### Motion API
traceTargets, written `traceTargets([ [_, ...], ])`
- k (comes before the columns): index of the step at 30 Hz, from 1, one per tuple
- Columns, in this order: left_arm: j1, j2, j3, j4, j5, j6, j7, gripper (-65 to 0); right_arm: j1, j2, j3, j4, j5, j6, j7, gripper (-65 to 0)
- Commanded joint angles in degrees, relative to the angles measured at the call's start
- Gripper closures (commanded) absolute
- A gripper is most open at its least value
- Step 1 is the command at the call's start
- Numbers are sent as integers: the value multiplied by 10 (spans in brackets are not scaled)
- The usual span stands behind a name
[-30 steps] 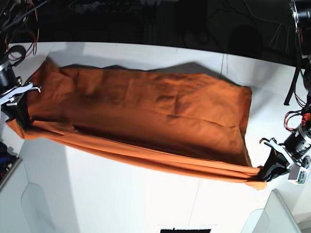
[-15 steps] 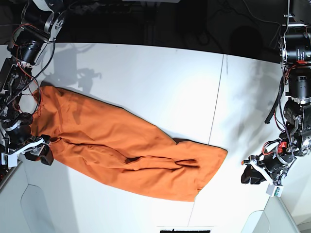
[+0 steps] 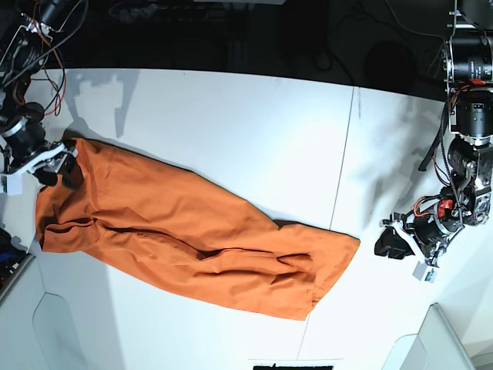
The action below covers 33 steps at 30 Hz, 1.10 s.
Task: Layout the t-shirt on the table in an organized manner, then fold the t-shirt properly
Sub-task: 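Regrasp the shirt ends and stretch it into a long strip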
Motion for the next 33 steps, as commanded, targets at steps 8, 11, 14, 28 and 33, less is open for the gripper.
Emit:
traceTargets([
  [8,-21,27,-4,-52,57,26,-85,-292,-91,11,46,13,8,2,29,-390],
  [11,-31,44,0,-76,81,26,-103,-292,-93,11,45,12,-25,2,46,-390],
  [14,-42,59,30,-96,108,36,-116,-292,-90,11,43,8,-58,-2,69,-390],
  [28,-43,73,134,-121,159,120,-190,0,28,11,-98,-167,-112,-5,133,-351],
  [33,-43,50,134,-106,163,109,-181,0,45,11,-113,-150,-98,-4,86,0],
])
